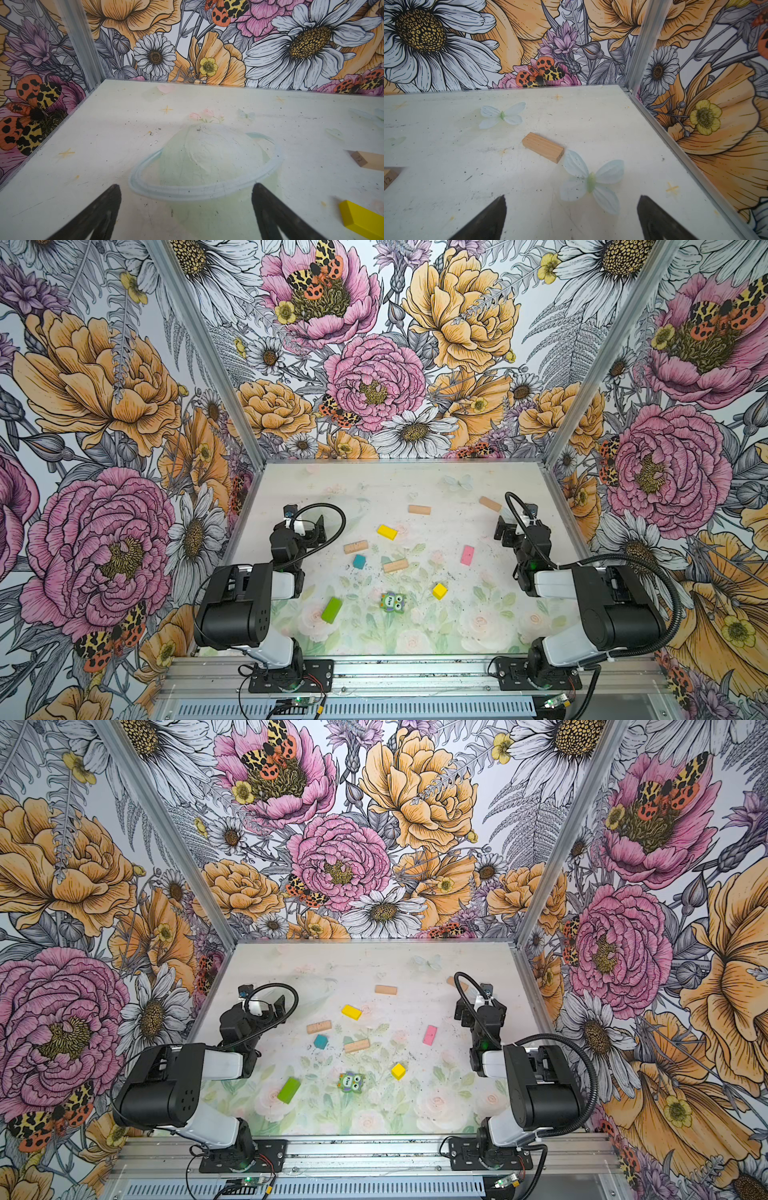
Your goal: Build the wood block tower
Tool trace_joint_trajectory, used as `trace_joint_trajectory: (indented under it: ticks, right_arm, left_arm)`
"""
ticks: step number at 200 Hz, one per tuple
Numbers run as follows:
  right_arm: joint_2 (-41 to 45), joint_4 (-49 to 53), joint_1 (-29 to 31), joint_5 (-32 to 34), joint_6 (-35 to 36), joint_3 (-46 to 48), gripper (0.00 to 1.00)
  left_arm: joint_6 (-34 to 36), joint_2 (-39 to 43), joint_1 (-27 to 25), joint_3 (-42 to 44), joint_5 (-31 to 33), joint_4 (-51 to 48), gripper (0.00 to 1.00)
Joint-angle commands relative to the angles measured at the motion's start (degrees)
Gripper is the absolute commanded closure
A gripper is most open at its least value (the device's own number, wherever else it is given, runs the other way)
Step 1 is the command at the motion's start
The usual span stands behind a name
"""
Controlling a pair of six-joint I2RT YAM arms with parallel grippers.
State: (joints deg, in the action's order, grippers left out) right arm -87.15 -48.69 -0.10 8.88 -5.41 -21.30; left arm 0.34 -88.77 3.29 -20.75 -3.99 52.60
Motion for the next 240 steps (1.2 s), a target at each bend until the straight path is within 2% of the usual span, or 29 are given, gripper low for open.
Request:
trace_joint_trajectory:
  ticks: [1, 72, 97, 111, 131, 142, 159, 169, 177, 185, 194, 202, 209, 240]
  right_arm:
    - [-1.0, -0.7, -0.4, -0.4, 0.4, -1.3, 0.0]
    - [-0.8, -1.1, 0.1, 0.4, 0.8, -1.1, 0.0]
    - [0.5, -0.4, 1.4, 3.6, 1.3, -1.2, 0.0]
    - [2.5, 4.4, 2.1, 9.2, 0.4, -3.2, 0.0]
    - [5.7, 23.9, 4.2, 17.2, -1.9, -12.0, 0.0]
    - [6.2, 31.8, 4.9, 18.7, -4.5, -16.1, 0.0]
    - [6.4, 39.2, 7.4, 17.5, -6.3, -20.8, 0.0]
    - [6.0, 42.1, 9.8, 20.5, -8.3, -23.3, 0.0]
    - [5.4, 47.0, 11.1, 23.3, -12.4, -26.5, 0.0]
    - [4.4, 56.2, 11.0, 21.4, -17.9, -31.2, 0.0]
    - [2.8, 62.7, 10.2, 15.5, -21.6, -35.0, 0.0]
    - [1.5, 63.1, 9.8, 7.8, -21.4, -35.8, 0.0]
    - [0.3, 63.2, 10.2, 5.4, -21.6, -36.1, 0.0]
    - [-5.8, 72.2, 15.1, 8.8, -22.9, -43.1, 0.0]
  left_arm:
    - [-0.5, -0.5, 0.7, -0.9, -1.7, 2.0, 0.01]
    - [-0.4, -0.5, 0.6, -1.0, -1.5, 1.9, 0.02]
    - [-0.4, 0.4, 0.3, -1.8, -0.9, -0.2, 0.03]
    - [-0.7, 2.8, 0.3, -4.1, -0.3, -6.2, 0.03]
    - [-1.3, 5.2, 1.1, -9.6, -0.4, -18.2, 0.05]
    - [-1.2, 5.9, 0.8, -11.0, 0.8, -21.2, 0.06]
    - [-2.5, 7.9, -0.9, -13.5, 7.8, -27.5, 0.06]
    - [-4.3, 9.4, -1.7, -15.0, 9.8, -31.2, 0.06]
    - [-5.2, 10.6, -2.9, -15.8, 10.5, -33.1, 0.06]
    - [-6.0, 11.7, -4.4, -16.6, 11.9, -34.9, 0.06]
    - [-6.6, 12.9, -6.9, -17.8, 14.1, -37.2, 0.06]
    - [-7.2, 14.0, -9.6, -19.1, 17.5, -39.9, 0.06]
    - [-8.3, 15.1, -12.1, -20.4, 19.6, -42.6, 0.06]
    - [-9.1, 20.3, -26.8, -22.9, 27.1, -50.8, 0.05]
